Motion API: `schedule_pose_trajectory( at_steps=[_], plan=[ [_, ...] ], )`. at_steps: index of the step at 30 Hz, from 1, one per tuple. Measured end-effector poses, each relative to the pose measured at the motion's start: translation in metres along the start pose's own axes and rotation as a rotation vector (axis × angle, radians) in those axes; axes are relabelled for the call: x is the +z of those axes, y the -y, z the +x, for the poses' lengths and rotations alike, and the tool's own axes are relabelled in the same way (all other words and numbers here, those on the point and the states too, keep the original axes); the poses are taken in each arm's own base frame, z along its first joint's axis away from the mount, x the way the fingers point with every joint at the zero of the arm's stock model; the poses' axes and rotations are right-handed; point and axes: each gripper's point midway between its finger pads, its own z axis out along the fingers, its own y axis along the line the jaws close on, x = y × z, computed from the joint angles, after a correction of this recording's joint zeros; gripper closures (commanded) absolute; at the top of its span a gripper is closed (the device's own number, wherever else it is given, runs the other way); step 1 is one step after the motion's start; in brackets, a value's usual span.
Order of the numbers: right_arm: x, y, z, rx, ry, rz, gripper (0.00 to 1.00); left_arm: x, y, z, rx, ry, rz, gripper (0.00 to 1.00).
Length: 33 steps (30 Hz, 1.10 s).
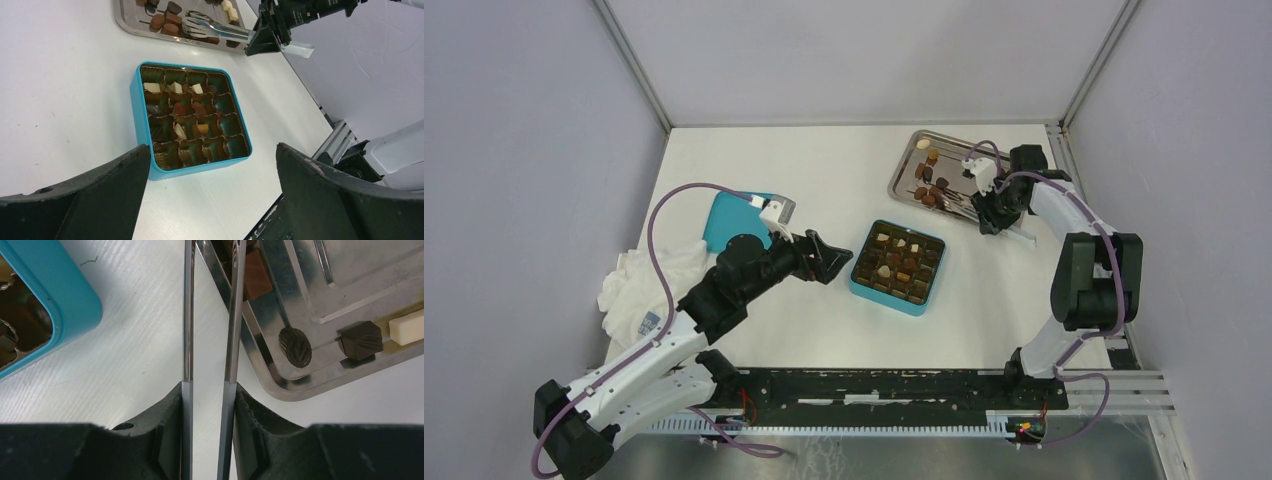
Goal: Pack the chocolate
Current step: Pick up the fake chocolate from the plate.
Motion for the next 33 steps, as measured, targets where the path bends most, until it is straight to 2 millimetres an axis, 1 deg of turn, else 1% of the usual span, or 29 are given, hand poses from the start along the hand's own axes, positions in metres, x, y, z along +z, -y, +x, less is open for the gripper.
schedule_pose_trajectory(
  at_steps=[3, 7, 9, 15, 18, 22, 24, 26, 28, 32, 33],
  plan=[
    [0.000, 0.001, 0.000, 0.001, -0.002, 0.002, 0.82, 0.000, 0.000, 0.000, 0.000, -0.002, -0.001, 0.00],
    [-0.001, 0.002, -0.002, 0.001, 0.002, 0.006, 0.95, 0.000, -0.001, 0.001, 0.000, -0.002, -0.002, 0.00],
    [-0.002, 0.004, -0.004, 0.000, 0.006, 0.012, 0.99, 0.000, -0.001, 0.001, 0.000, -0.004, -0.005, 0.00],
    [-0.003, 0.005, -0.005, 0.001, 0.013, 0.015, 1.00, 0.000, -0.003, 0.001, 0.000, -0.004, -0.015, 0.00],
    [-0.007, 0.008, -0.006, 0.009, 0.029, 0.017, 1.00, 0.001, -0.006, 0.003, -0.001, -0.008, -0.028, 0.01],
    [-0.020, 0.013, -0.011, 0.025, 0.084, 0.022, 1.00, 0.005, -0.011, 0.009, -0.002, -0.029, -0.046, 0.02],
    [-0.029, 0.012, -0.015, 0.028, 0.124, 0.019, 1.00, 0.009, -0.015, 0.016, -0.003, -0.055, -0.061, 0.02],
    [-0.036, 0.008, -0.017, 0.021, 0.164, 0.003, 1.00, 0.013, -0.020, 0.025, -0.005, -0.088, -0.080, 0.03],
    [-0.043, 0.000, -0.020, 0.004, 0.208, -0.027, 1.00, 0.016, -0.026, 0.035, -0.006, -0.123, -0.100, 0.04],
    [-0.059, -0.033, -0.023, -0.057, 0.306, -0.109, 1.00, 0.023, -0.042, 0.058, -0.009, -0.216, -0.164, 0.05],
    [-0.063, -0.039, -0.024, -0.070, 0.325, -0.121, 1.00, 0.025, -0.044, 0.060, -0.008, -0.227, -0.177, 0.08]
  ],
)
